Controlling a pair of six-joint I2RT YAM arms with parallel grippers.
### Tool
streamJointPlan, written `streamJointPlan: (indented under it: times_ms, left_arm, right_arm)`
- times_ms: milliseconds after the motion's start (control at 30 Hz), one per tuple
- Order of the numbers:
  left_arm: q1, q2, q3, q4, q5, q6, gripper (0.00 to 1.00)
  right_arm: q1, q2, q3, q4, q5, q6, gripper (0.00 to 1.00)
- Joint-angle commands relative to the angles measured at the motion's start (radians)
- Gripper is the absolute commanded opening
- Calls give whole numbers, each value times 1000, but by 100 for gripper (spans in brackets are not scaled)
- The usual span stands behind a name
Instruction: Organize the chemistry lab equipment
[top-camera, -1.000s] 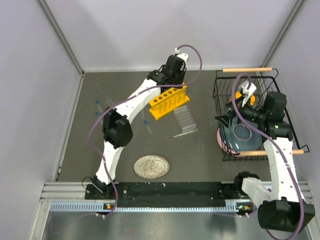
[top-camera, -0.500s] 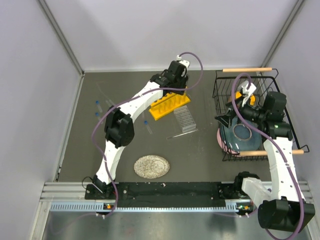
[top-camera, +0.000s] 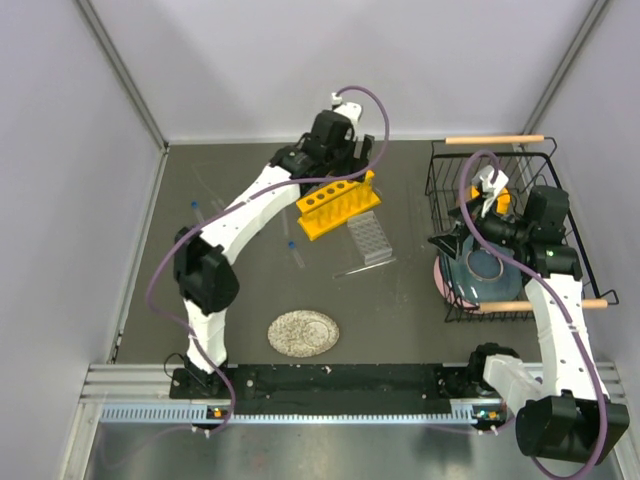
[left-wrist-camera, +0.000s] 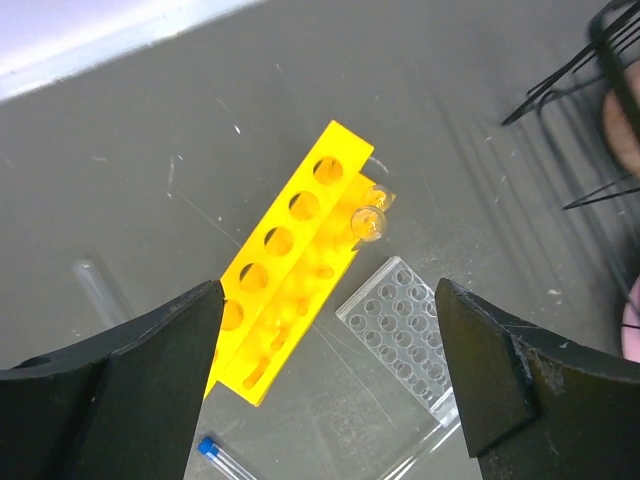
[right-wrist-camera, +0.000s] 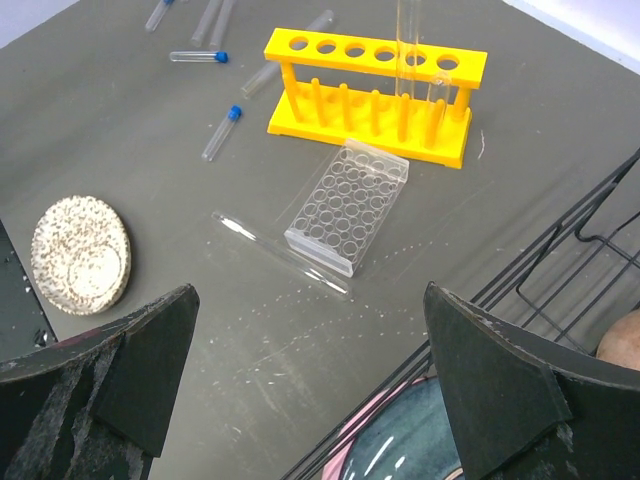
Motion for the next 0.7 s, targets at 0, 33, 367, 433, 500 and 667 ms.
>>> streamJointPlan:
  times_ms: [0,33,367,433,500,667]
  left_arm:
    - [20,-179,-75,98,-8,-27,93]
    - [32,-229,-131,105,-16,-47,95]
    - [216,-572,-627,211,53,-200,99]
    - [262,-604,-709,228,100,-210,99]
    - [287,-605,-740,228,119,-214,99]
    - [336,-494,-718,144,114,-224,98]
  right_arm:
    - [-10,-11,-6,33,-62,-42,96]
    - [-10,-13,-8,34,-68,-46,96]
    - [-26,-14,-24,31,-194,-74,96]
    - [-30,-13,-32,30,-229,-80,96]
    - [-32,-2,-41,28,-252,-88,96]
    - [-33,22,-43,19,-263,-92,96]
